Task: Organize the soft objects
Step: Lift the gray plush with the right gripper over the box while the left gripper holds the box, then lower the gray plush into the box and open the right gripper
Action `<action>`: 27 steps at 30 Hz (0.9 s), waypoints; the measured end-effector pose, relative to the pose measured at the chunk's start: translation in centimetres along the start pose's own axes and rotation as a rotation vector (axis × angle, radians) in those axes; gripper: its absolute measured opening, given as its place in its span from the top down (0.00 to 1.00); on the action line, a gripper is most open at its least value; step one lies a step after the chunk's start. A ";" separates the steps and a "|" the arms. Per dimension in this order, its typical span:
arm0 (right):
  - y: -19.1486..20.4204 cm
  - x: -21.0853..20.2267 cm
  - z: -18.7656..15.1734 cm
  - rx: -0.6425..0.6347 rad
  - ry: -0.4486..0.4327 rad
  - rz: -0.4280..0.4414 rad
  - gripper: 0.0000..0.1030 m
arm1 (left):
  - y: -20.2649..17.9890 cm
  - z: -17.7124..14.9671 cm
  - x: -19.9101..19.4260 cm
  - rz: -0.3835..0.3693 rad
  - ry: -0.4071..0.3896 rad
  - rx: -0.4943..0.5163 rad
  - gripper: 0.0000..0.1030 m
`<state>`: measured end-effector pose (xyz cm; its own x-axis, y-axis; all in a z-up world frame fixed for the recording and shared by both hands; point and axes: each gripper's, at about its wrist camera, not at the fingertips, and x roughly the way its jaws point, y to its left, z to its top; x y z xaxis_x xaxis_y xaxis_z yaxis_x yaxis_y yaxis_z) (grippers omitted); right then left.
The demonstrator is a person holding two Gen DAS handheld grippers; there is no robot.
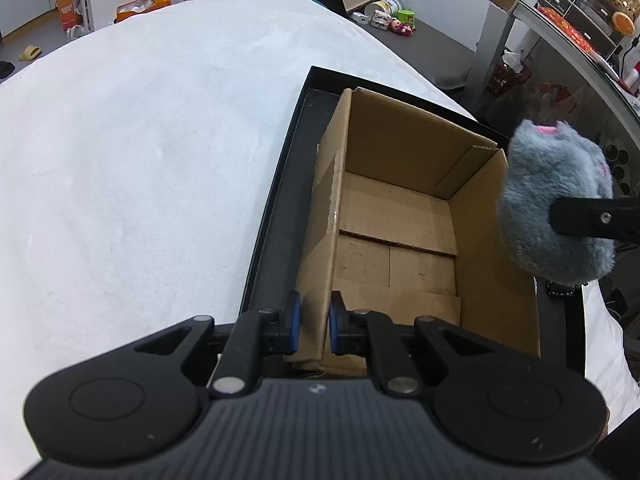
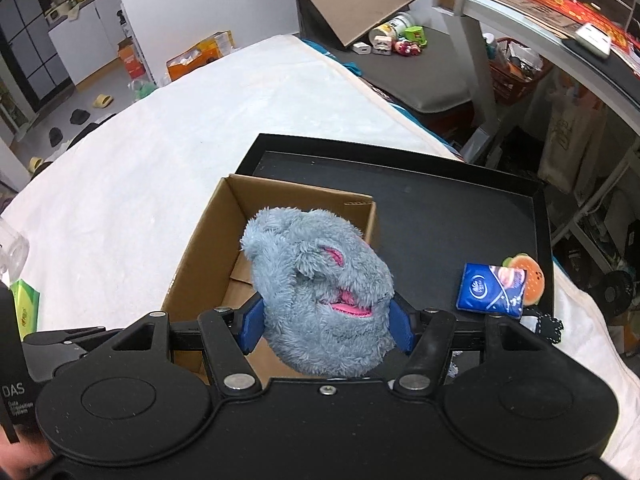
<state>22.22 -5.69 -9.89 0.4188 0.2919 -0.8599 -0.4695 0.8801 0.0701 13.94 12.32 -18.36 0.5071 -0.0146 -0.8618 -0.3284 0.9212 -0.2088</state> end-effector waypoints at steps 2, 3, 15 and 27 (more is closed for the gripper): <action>0.6 0.2 0.1 -0.007 0.002 0.004 0.42 | -0.1 0.0 0.0 0.004 -0.006 0.006 0.89; 0.9 0.4 0.2 -0.014 0.004 0.008 0.42 | -0.1 -0.1 0.0 0.007 -0.009 0.009 0.89; 4.1 2.5 0.1 -0.079 0.043 0.041 0.41 | 0.0 -0.1 0.3 0.003 -0.011 0.009 0.88; 5.5 5.0 -0.7 -0.090 0.103 0.065 0.41 | 0.4 0.0 0.6 -0.012 -0.005 0.001 0.88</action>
<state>21.17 0.30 -14.15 0.3055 0.3033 -0.9026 -0.5626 0.8223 0.0859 14.11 12.66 -19.01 0.5151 -0.0232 -0.8568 -0.3218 0.9213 -0.2184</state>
